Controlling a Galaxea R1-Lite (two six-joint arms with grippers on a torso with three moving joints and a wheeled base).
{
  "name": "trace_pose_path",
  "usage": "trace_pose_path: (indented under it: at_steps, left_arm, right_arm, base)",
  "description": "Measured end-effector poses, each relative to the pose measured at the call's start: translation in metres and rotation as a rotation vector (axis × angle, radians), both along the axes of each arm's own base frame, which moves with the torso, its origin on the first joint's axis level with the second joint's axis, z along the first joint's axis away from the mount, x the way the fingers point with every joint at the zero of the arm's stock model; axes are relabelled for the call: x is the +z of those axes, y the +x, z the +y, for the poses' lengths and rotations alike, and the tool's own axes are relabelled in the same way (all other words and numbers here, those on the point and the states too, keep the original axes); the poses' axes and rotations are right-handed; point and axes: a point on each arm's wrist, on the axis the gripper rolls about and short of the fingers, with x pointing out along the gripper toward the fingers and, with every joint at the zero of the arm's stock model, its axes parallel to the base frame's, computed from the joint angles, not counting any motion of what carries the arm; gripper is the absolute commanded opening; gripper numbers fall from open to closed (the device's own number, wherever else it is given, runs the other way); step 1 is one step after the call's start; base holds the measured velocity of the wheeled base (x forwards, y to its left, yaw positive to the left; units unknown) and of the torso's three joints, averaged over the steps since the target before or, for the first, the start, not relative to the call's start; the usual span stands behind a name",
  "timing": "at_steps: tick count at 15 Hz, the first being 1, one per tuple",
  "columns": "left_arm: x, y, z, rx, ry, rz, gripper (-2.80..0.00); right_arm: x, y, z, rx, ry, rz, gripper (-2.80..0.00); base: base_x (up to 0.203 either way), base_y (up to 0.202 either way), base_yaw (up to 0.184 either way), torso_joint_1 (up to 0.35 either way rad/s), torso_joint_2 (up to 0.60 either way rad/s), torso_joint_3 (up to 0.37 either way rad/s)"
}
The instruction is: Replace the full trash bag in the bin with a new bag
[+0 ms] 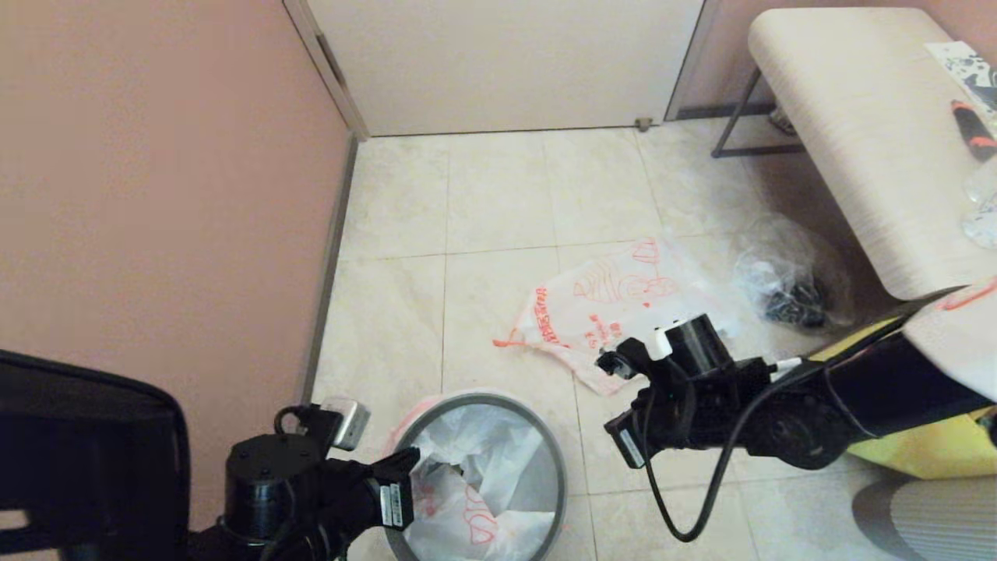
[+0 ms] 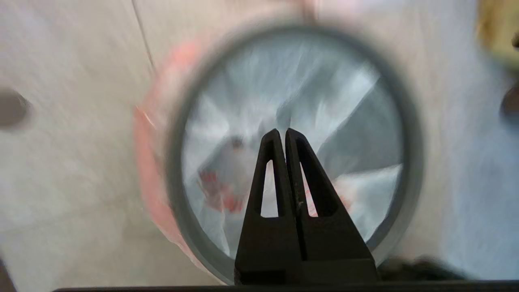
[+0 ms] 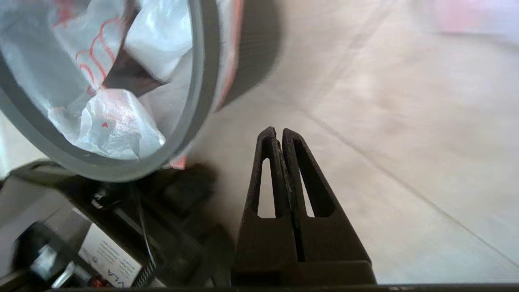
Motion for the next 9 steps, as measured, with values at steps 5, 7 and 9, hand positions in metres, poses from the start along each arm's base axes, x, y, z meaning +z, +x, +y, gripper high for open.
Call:
trace_pose_path:
  at_steps: [5, 7, 9]
  left_arm:
    - [0.065, -0.041, 0.004, 0.097, 0.017, -0.336, -2.8]
    - [0.096, -0.051, 0.007, 0.183, 0.054, -0.499, -2.8]
    - [0.13, -0.059, 0.013, 0.326, 0.079, -0.63, -2.8]
  right_arm:
    - [0.071, -0.043, -0.04, -0.335, -0.133, -0.183, -2.8]
    - [0.089, -0.055, -0.07, -0.449, -0.188, -0.19, -2.8]
    - [0.105, -0.075, -0.093, -0.528, -0.208, -0.212, -2.8]
  base:
    - [0.0, 0.0, 0.0, 0.0, 0.0, 0.0]
    - [0.0, 0.0, 0.0, 0.0, 0.0, 0.0]
    - [0.0, 0.0, 0.0, 0.0, 0.0, 0.0]
